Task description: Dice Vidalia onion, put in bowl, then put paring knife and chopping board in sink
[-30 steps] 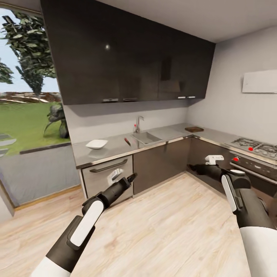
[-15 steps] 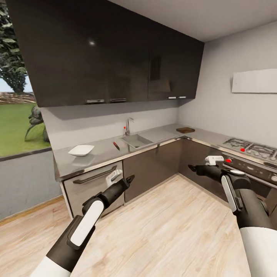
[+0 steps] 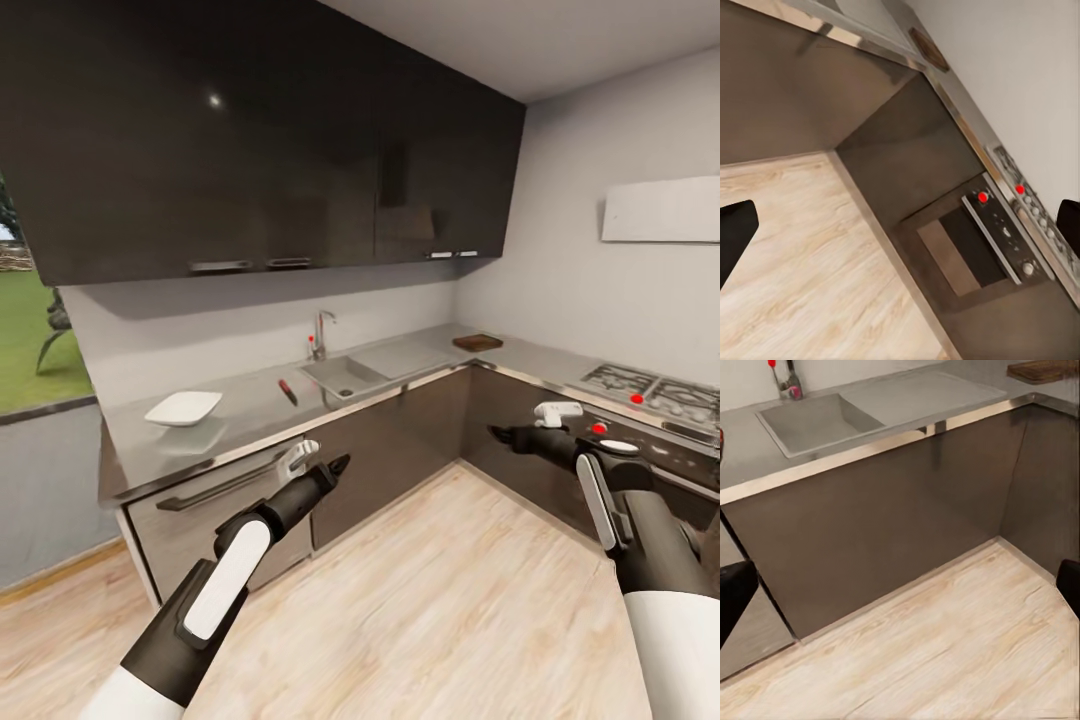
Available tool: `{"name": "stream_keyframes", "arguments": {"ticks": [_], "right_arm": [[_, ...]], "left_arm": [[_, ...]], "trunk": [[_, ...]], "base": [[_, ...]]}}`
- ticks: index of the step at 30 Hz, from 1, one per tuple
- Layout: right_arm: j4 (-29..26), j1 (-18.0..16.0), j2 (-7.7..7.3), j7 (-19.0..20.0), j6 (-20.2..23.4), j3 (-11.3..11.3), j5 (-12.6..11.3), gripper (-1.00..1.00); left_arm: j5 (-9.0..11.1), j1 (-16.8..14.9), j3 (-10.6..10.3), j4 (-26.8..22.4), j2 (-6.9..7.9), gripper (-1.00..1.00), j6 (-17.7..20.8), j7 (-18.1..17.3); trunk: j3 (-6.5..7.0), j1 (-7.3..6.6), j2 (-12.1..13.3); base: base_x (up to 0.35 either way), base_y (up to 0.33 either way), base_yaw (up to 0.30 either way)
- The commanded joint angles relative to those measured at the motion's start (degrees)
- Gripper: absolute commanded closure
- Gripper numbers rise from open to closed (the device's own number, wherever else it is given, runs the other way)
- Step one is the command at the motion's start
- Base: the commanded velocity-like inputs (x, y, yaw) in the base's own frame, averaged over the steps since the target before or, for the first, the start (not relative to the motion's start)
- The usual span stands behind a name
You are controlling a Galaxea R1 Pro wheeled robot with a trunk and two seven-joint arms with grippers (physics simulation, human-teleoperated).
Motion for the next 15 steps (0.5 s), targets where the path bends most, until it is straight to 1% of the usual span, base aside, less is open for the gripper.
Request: {"name": "stream_keyframes", "arguments": {"ticks": [1, 4, 7, 9, 10, 12, 15], "right_arm": [[-0.05, -0.06, 0.0, 0.16, 1.04, -0.07, -0.14, -1.0], [0.16, -0.43, -0.01, 0.11, 3.03, -0.27, -0.1, -1.0], [0.66, -0.82, 0.0, 0.06, 3.95, -2.57, -0.01, -1.0], [0.82, -0.93, 0.0, 0.0, 4.11, -3.25, 0.03, -1.0], [0.89, -0.99, 0.04, -0.63, 4.19, -3.6, -0.02, -1.0], [0.94, -1.02, 0.13, -2.0, 4.24, -3.83, -0.11, -1.0], [0.96, -1.04, 0.16, -2.56, 4.26, -3.9, -0.17, -1.0]], "left_arm": [[0.61, -0.01, -0.05, -0.08, -0.01, -1.0, 0.08, 0.46], [0.67, -0.01, -0.08, -0.08, -0.03, -1.0, 0.08, 0.45], [0.72, -0.03, -0.18, -0.08, -0.09, -1.0, 0.08, 0.44], [0.77, -0.03, -0.21, -0.08, -0.12, -1.0, 0.08, 0.44], [0.79, -0.03, -0.23, -0.08, -0.2, -1.0, 0.08, 0.47], [0.86, -0.03, -0.24, -0.08, -0.26, -1.0, 0.08, 0.51], [0.89, -0.03, -0.22, -0.08, -0.29, -1.0, 0.08, 0.55]], "trunk": [[-0.03, 0.06, -0.04], [-0.03, 0.06, -0.04], [-0.03, 0.06, -0.04], [-0.03, 0.06, -0.04], [-0.03, 0.06, -0.04], [-0.03, 0.06, -0.04], [-0.03, 0.06, -0.04]], "base": [[0.347, 0.0, -0.272], [0.347, 0.0, -0.284], [0.347, 0.0, -0.293], [0.346, 0.0, -0.295], [0.347, 0.0, -0.295], [0.347, 0.0, -0.296], [0.347, 0.0, -0.282]]}}
